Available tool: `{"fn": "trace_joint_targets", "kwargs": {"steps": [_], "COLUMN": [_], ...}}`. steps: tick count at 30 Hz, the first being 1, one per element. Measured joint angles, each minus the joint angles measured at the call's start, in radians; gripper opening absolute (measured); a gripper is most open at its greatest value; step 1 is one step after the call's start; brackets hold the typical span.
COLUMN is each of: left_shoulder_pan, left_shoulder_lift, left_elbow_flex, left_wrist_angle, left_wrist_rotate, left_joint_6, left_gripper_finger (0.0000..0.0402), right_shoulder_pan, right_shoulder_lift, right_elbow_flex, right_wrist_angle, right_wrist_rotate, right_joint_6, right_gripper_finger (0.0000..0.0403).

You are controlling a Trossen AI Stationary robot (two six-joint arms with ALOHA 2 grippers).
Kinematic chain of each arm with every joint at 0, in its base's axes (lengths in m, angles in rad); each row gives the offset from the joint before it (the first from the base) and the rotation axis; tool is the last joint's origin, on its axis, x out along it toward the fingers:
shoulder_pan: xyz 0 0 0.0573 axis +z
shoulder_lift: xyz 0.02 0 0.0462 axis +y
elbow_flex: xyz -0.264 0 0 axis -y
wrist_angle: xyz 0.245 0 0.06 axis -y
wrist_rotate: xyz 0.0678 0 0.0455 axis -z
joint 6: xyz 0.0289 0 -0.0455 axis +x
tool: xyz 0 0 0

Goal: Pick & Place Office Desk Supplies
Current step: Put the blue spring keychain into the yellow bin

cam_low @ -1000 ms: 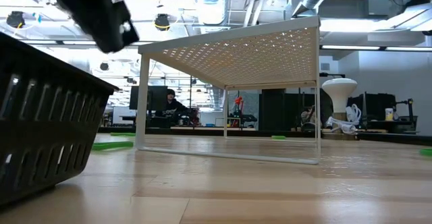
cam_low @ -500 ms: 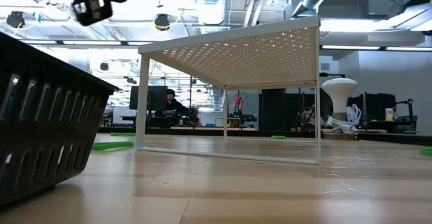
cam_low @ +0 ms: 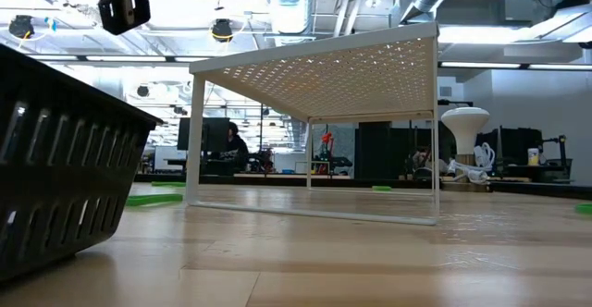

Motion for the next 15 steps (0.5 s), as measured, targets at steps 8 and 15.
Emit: {"fn": "trace_joint_targets", "kwargs": {"steps": [8,15], "left_shoulder_pan": [0.000,0.000], "left_shoulder_lift": [0.000,0.000], "left_elbow_flex": [0.000,0.000], "left_wrist_angle": [0.032,0.045], "left_wrist_rotate": [-0.036,-0.045], "left_joint_6": [0.003,0.010], "left_gripper_finger": [0.0000,0.0000], "right_shoulder_pan": [-0.358,-0.587], "right_shoulder_lift": [-0.067,0.069], "right_elbow_flex": [0.000,0.000], "right_wrist_angle": [0.216,0.316], "right_wrist_rotate": [-0.282,-0.545], "right_joint_6": [-0.488,-0.726], "right_gripper_finger": [0.0078,0.0078]}}
